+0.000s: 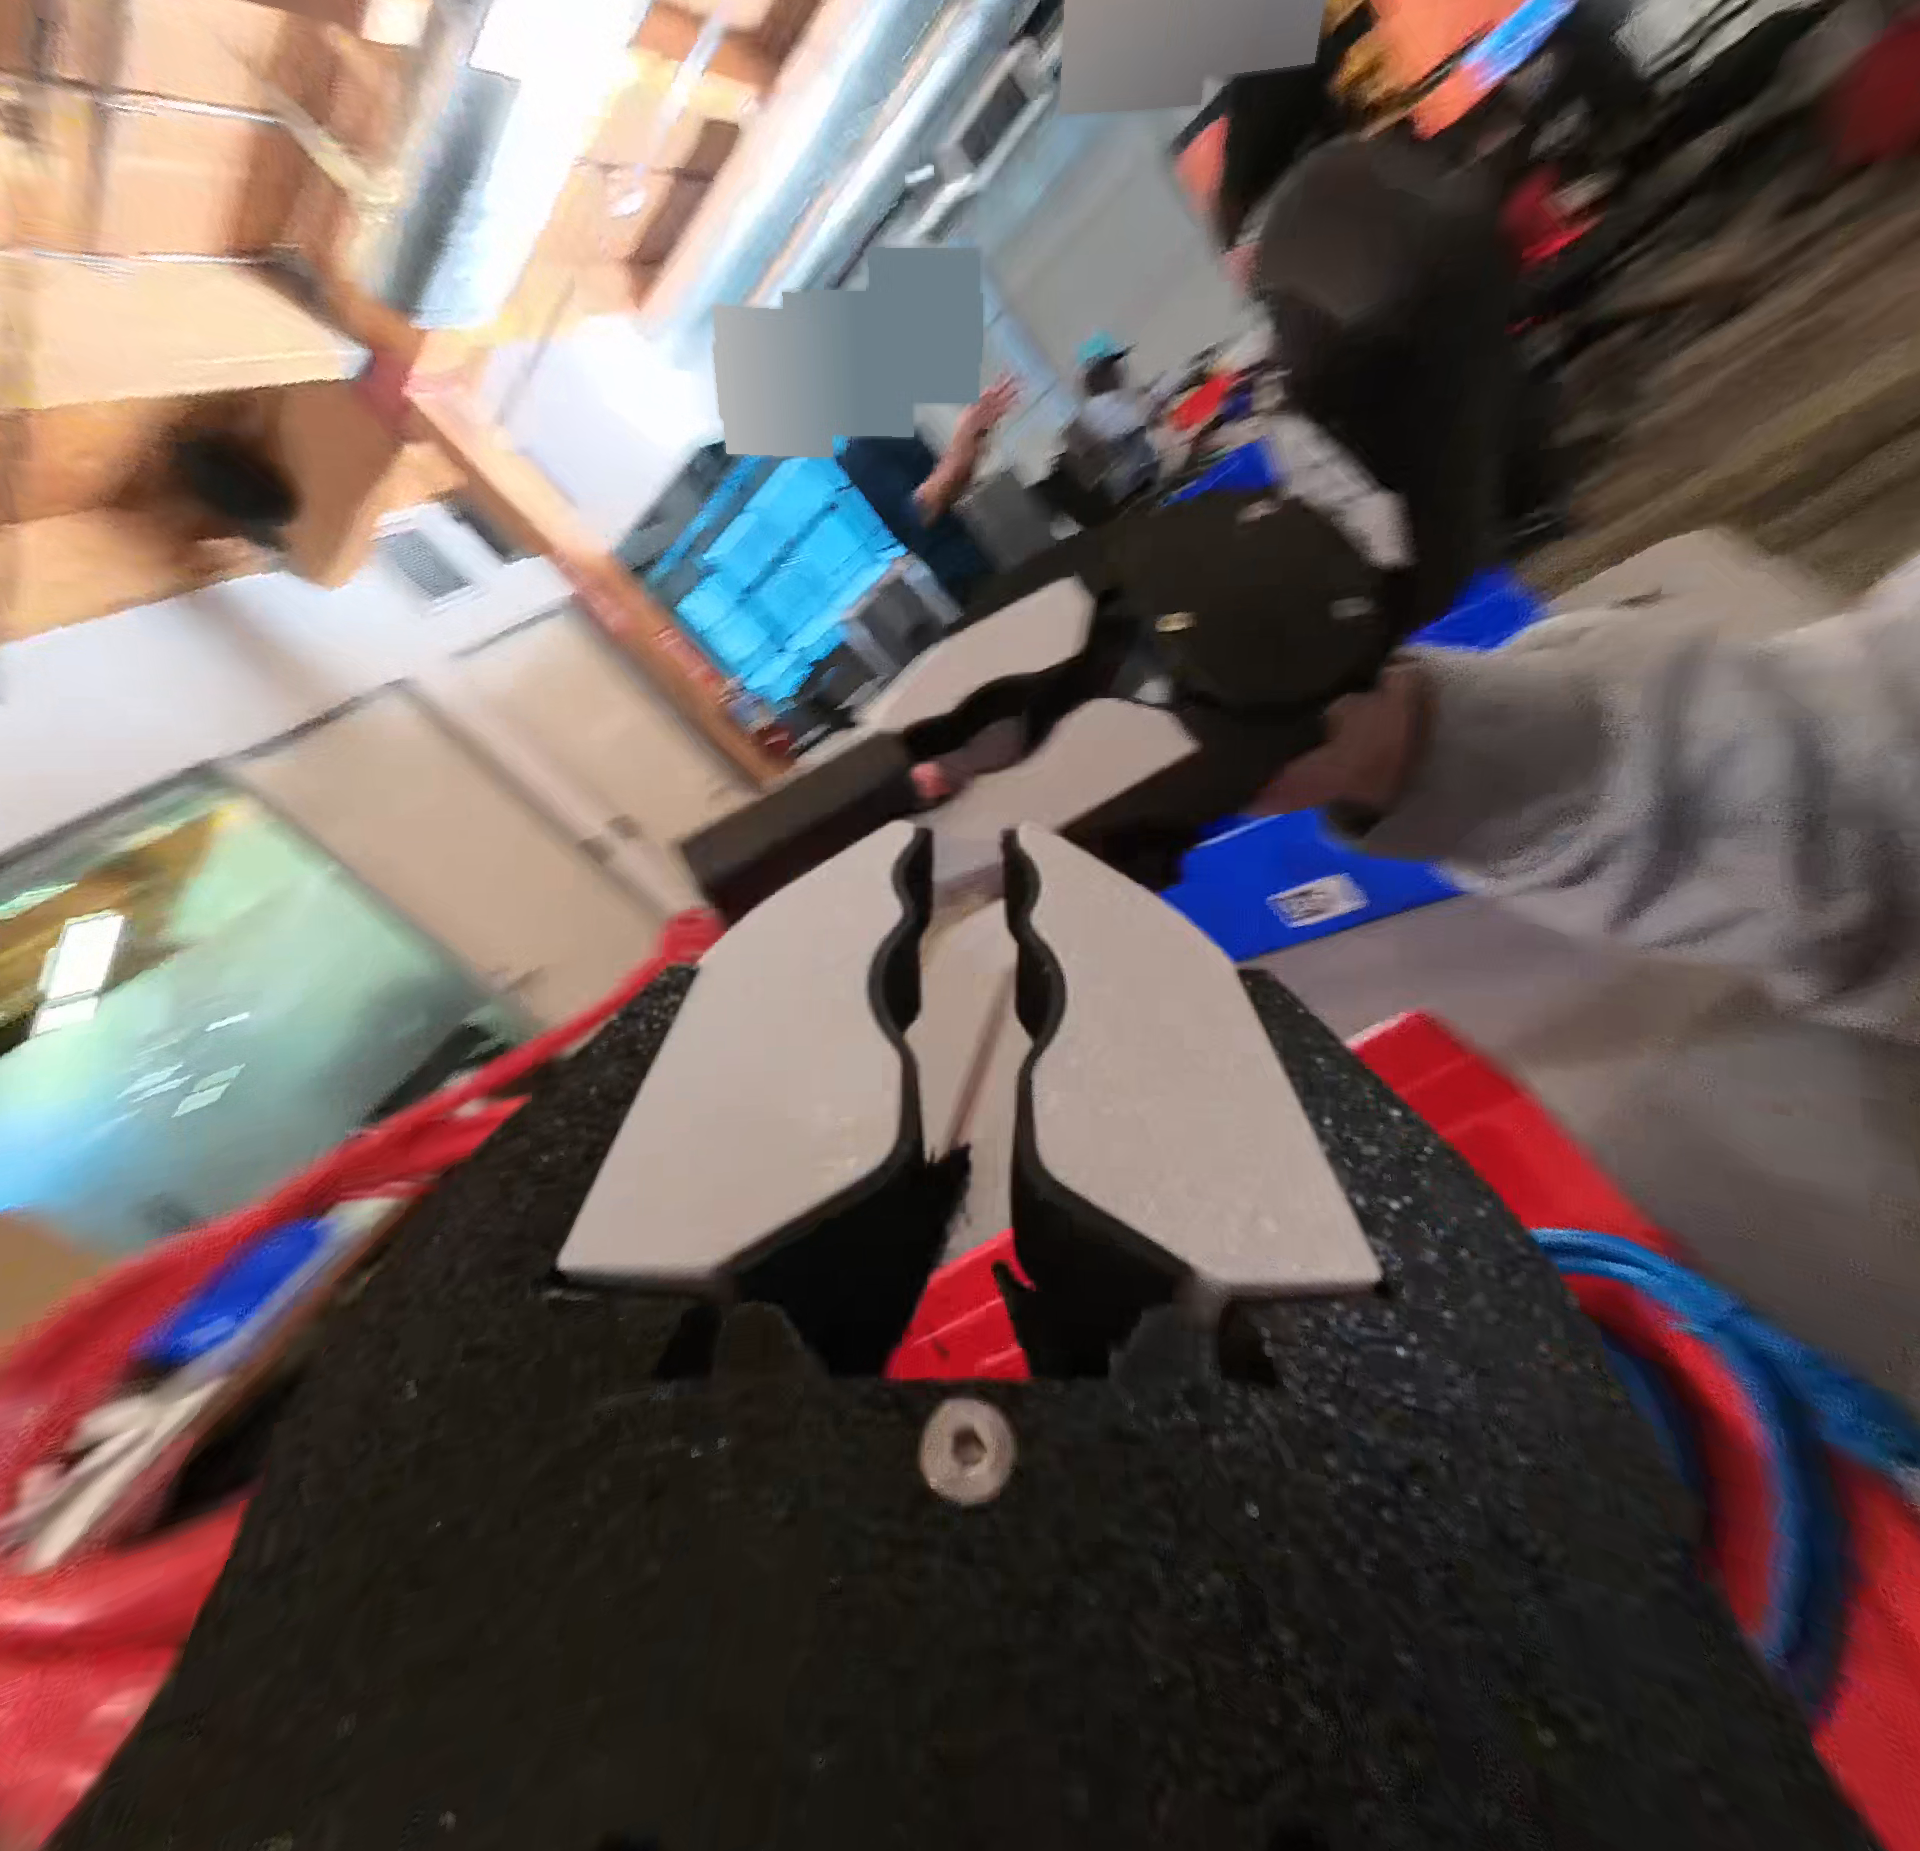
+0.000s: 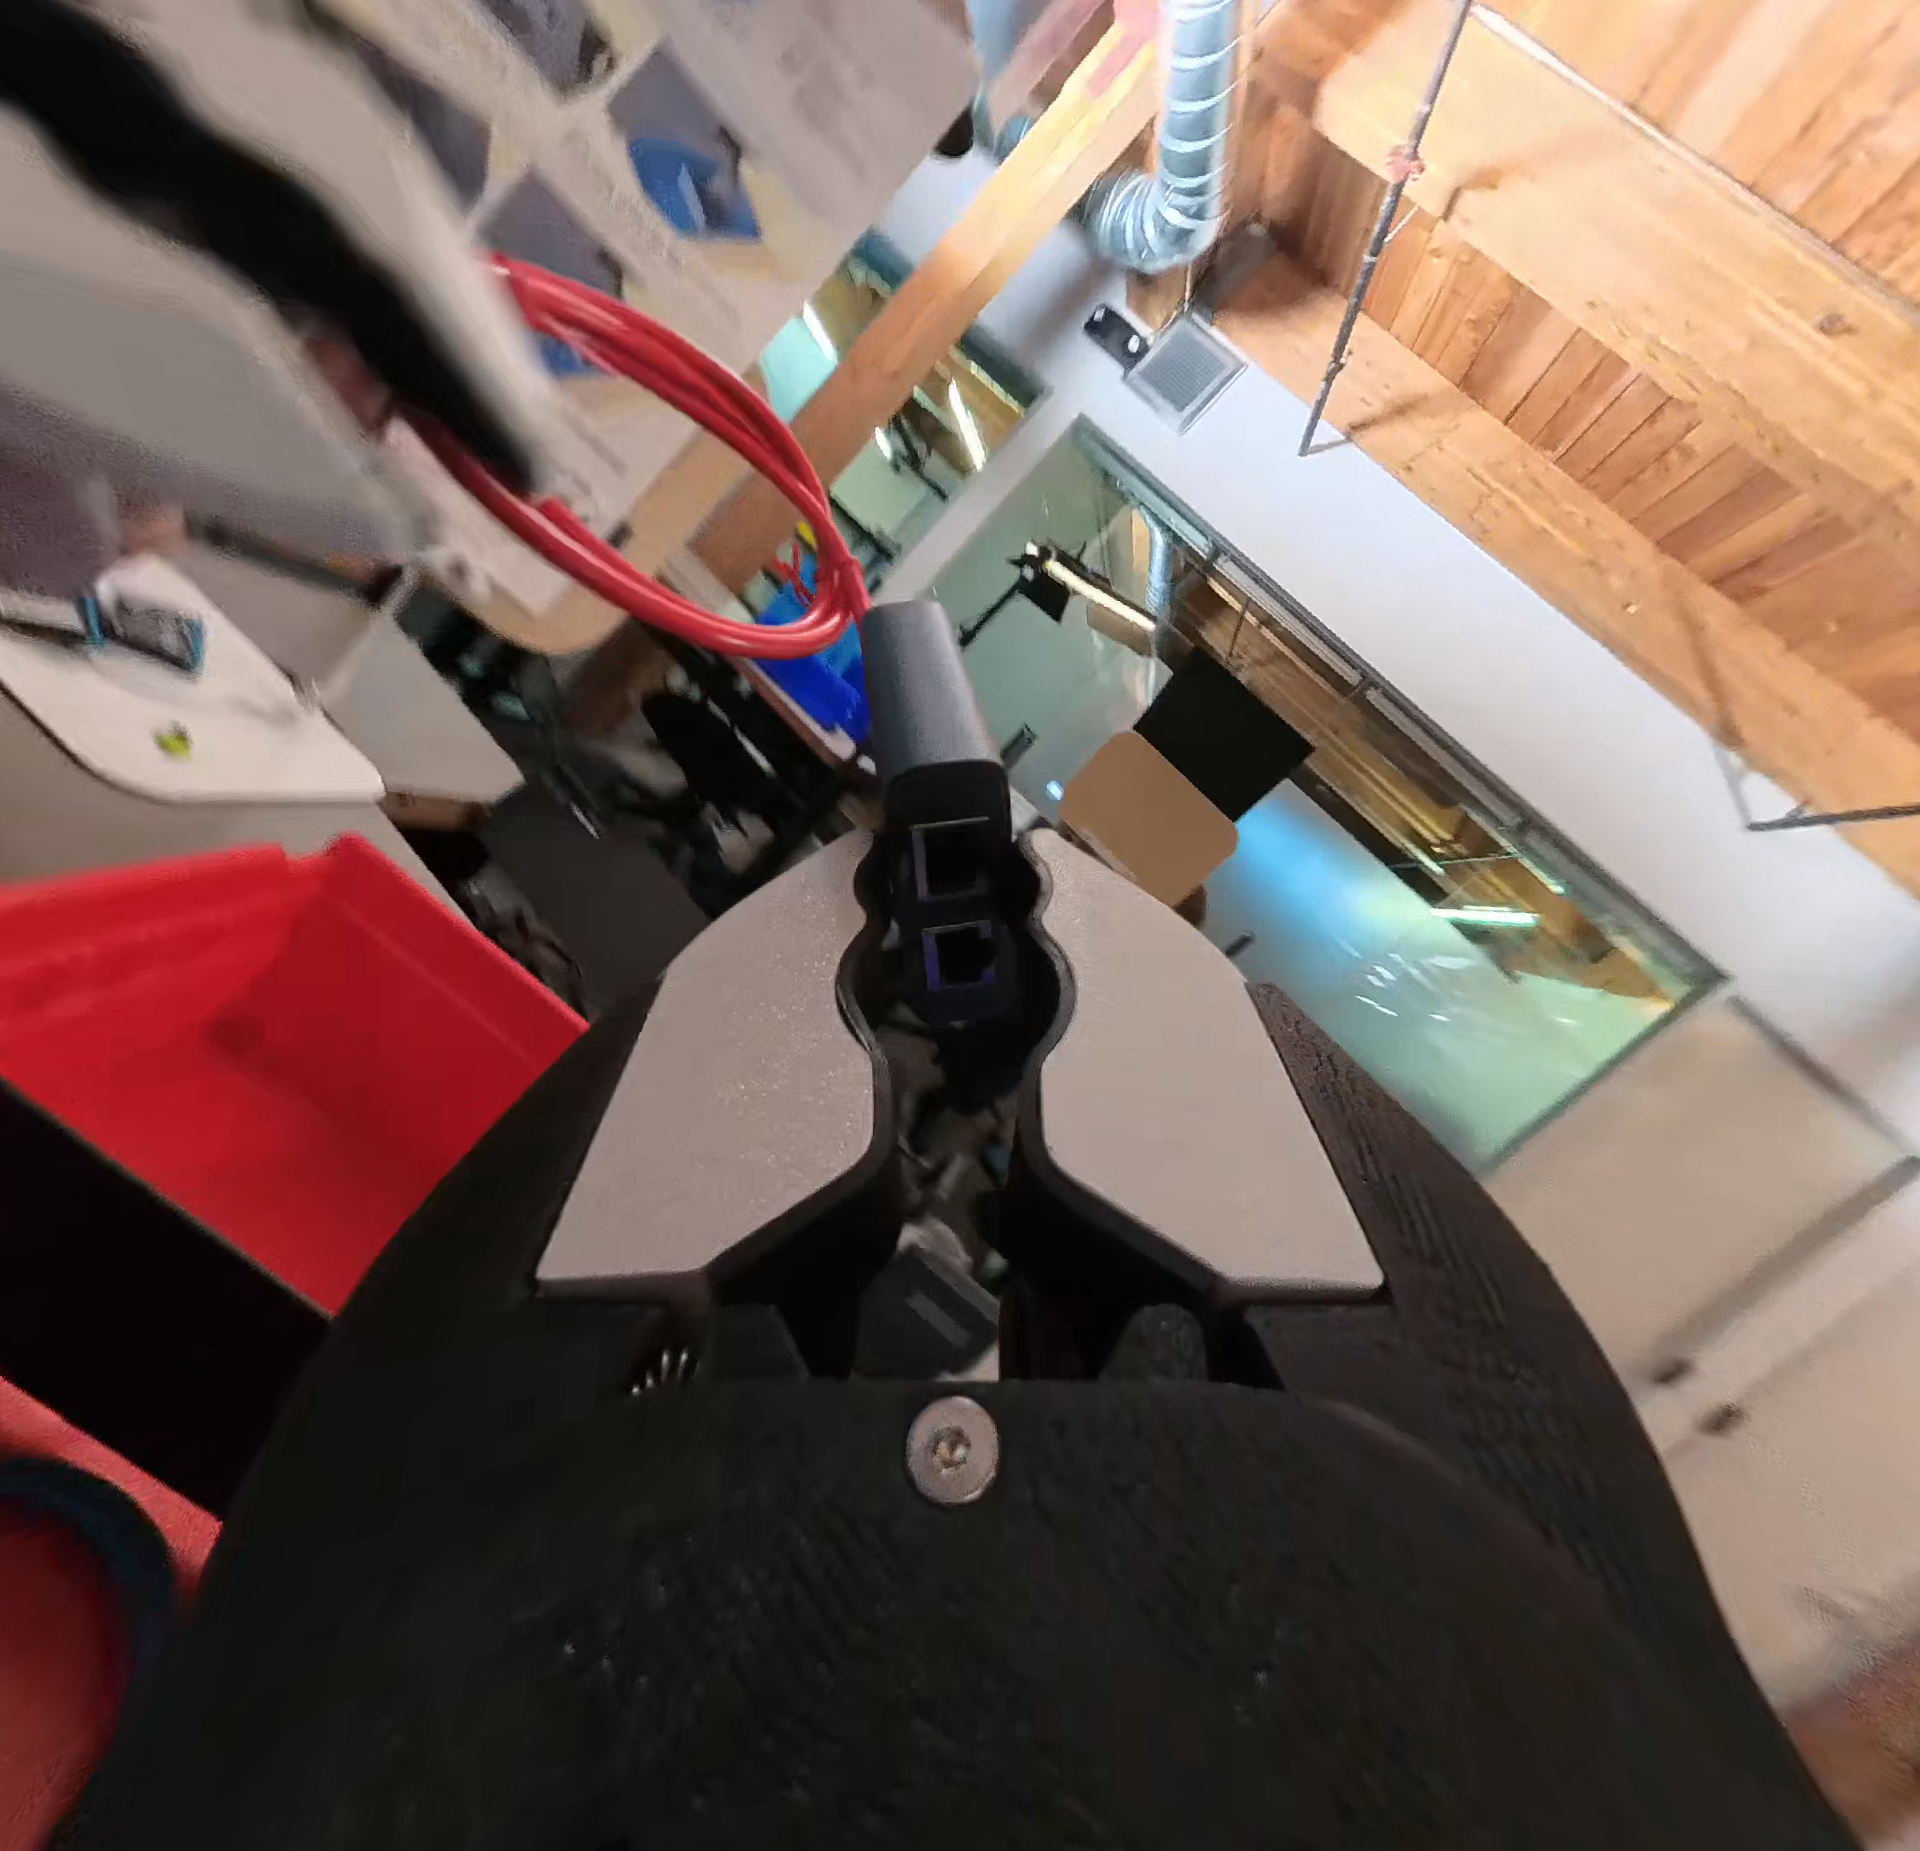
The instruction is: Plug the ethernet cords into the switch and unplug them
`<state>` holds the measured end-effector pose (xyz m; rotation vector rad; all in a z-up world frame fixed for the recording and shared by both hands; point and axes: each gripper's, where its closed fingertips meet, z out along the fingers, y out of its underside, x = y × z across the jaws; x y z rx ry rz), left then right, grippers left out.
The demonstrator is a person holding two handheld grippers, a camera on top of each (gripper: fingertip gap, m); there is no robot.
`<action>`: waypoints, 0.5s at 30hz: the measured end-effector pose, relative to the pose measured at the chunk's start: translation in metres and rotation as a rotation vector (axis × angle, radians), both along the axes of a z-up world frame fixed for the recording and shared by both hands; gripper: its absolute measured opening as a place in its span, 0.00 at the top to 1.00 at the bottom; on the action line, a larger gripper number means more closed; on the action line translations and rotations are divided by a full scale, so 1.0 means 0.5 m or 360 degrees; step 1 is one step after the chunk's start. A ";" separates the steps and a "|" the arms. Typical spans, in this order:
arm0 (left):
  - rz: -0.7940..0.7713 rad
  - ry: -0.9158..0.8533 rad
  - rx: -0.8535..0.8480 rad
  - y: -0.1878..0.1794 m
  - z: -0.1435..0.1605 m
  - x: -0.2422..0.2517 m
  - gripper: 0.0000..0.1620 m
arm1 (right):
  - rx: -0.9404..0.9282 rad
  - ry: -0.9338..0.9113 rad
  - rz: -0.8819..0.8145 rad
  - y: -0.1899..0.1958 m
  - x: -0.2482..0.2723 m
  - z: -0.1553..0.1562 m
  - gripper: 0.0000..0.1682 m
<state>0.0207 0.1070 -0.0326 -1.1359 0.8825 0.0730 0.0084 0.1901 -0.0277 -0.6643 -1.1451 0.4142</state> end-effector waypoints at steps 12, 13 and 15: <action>-0.0417 -0.0947 -0.0280 0.082 -0.008 -0.018 0.76 | -0.0675 0.0325 0.0830 -0.062 0.035 0.058 0.88; -0.0482 -0.1096 -0.0253 0.081 0.003 -0.029 0.72 | -0.0725 0.0321 0.0906 -0.073 0.032 0.058 0.89; -0.0659 -0.1304 -0.0199 0.067 0.022 -0.043 0.67 | -0.0809 0.0298 0.1040 -0.095 0.022 0.054 0.88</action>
